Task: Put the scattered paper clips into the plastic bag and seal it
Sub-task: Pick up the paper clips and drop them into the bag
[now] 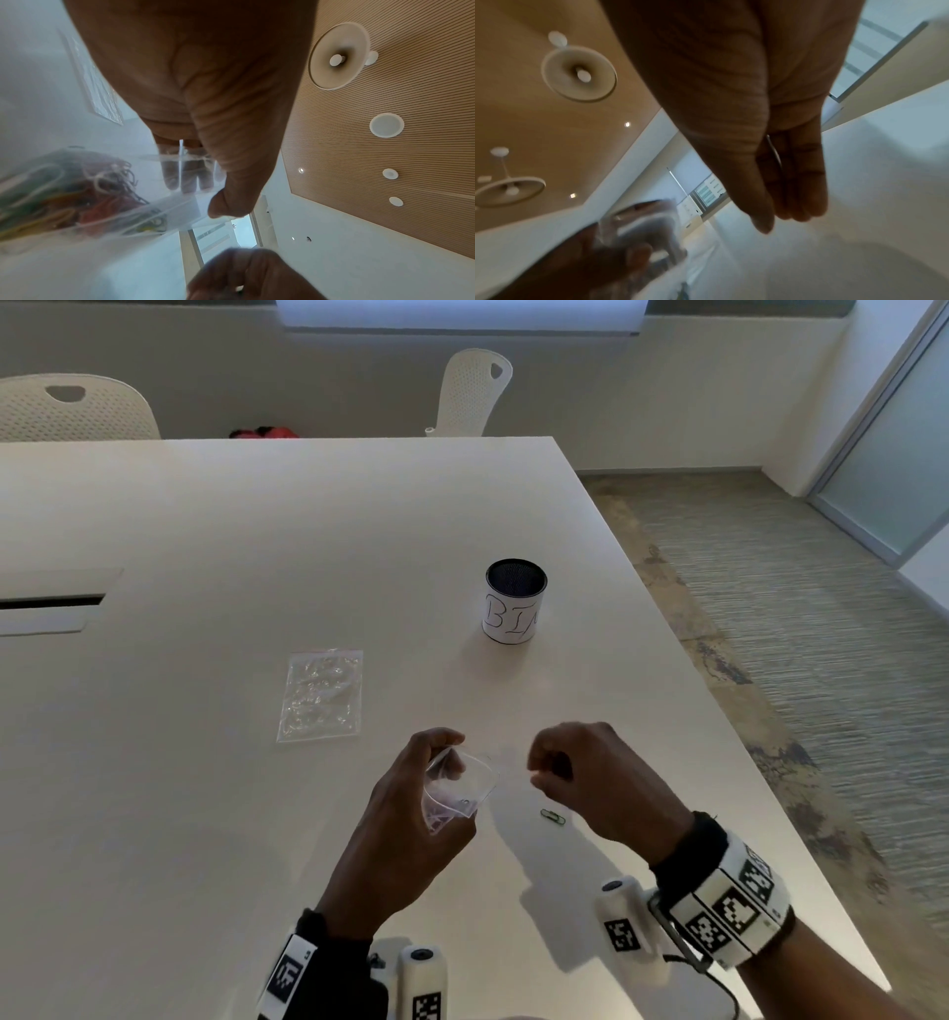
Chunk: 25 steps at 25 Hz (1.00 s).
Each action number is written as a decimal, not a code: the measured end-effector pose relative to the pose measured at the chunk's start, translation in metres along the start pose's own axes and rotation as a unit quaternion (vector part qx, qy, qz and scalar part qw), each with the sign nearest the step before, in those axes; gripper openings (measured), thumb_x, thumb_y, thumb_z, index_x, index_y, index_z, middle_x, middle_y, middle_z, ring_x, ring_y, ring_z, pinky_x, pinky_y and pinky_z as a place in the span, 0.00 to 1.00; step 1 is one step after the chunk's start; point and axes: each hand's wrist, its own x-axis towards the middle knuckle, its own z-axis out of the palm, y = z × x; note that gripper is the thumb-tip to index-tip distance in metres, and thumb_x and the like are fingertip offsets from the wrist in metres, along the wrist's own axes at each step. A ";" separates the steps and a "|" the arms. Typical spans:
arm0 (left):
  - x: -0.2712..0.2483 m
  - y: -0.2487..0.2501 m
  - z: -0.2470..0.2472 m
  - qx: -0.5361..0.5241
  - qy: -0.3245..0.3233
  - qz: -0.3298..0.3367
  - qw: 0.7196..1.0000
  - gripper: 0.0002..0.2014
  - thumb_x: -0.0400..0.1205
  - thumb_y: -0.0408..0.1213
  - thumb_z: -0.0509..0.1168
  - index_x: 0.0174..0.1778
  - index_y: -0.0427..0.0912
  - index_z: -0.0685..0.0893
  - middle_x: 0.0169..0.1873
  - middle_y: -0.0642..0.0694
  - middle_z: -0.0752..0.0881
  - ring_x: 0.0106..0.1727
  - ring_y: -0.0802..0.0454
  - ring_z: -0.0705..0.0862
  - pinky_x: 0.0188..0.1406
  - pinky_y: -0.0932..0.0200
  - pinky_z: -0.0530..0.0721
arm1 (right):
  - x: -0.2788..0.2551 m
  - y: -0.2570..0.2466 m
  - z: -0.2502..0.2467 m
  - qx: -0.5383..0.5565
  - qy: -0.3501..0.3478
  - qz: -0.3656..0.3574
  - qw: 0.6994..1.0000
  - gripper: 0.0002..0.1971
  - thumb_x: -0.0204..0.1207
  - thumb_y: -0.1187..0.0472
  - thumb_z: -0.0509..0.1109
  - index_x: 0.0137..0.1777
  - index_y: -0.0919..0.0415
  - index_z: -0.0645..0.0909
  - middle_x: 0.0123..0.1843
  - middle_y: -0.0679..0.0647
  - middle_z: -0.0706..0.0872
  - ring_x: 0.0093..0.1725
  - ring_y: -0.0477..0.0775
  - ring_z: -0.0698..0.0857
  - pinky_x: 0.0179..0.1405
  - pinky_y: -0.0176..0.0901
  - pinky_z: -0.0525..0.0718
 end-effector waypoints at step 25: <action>0.000 0.004 0.003 0.016 0.005 -0.008 1.000 0.32 0.77 0.31 0.78 0.72 0.57 0.71 0.58 0.58 0.84 0.64 0.66 0.84 0.51 0.76 0.85 | -0.014 -0.067 -0.021 0.178 0.086 -0.059 0.979 0.05 0.77 0.63 0.79 0.43 0.51 0.89 0.37 0.42 0.91 0.37 0.45 0.87 0.37 0.34 0.86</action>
